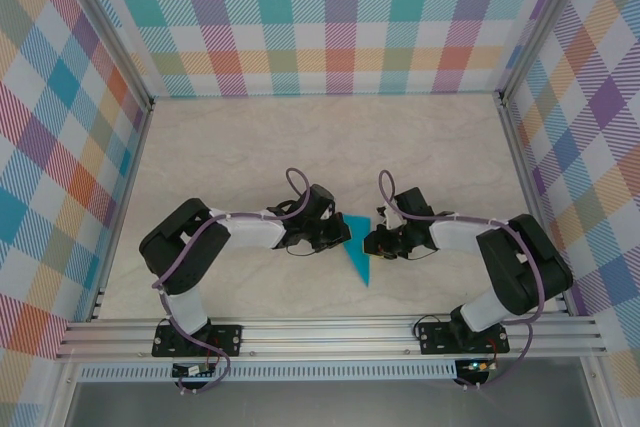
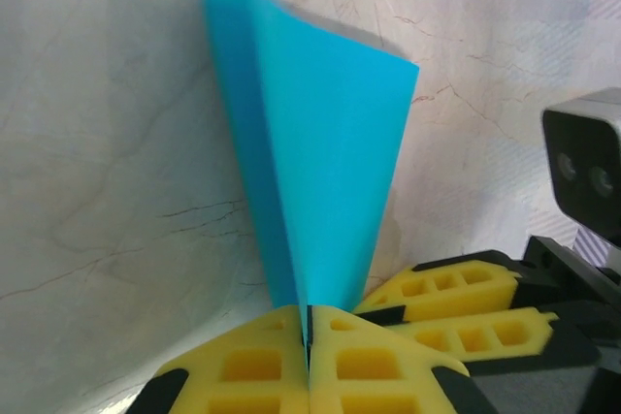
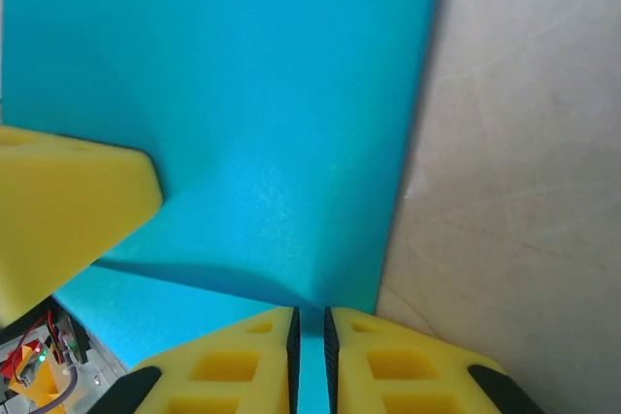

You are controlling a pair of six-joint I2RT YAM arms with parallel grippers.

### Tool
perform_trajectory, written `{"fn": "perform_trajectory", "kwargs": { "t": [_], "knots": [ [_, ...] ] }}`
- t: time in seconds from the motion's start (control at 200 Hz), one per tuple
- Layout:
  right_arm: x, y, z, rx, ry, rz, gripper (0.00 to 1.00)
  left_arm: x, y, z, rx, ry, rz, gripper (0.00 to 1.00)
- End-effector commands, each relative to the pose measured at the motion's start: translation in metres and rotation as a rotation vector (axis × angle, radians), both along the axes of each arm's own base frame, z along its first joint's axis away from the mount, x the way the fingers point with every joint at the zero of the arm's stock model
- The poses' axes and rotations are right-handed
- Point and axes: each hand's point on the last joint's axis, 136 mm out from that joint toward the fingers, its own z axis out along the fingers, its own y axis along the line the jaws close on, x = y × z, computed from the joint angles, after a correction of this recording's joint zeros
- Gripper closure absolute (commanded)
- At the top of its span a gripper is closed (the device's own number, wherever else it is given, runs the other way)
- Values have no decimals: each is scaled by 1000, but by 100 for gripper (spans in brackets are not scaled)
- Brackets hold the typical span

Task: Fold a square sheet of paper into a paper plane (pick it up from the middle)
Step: Perform the fifth fold on the wing at the bottom-center of the table.

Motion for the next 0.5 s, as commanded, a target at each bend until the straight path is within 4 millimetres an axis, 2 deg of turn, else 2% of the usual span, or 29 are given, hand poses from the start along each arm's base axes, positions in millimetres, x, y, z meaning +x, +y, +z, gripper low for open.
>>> {"fn": "perform_trajectory", "kwargs": {
  "t": [0.0,0.14,0.275,0.375,0.495],
  "knots": [
    [1,-5,18,-13,-70,9,80,10,0,15,-31,-11,41,98],
    [-3,-12,36,-81,-212,14,74,10,1,21,-14,-9,79,100],
    [-14,-14,44,-192,-352,51,67,10,2,22,-1,-5,107,100],
    [-28,-1,46,-256,-461,131,61,9,2,20,1,5,119,100],
    [-34,7,44,-334,-555,188,60,9,0,21,-3,11,120,100]
  ]
}}
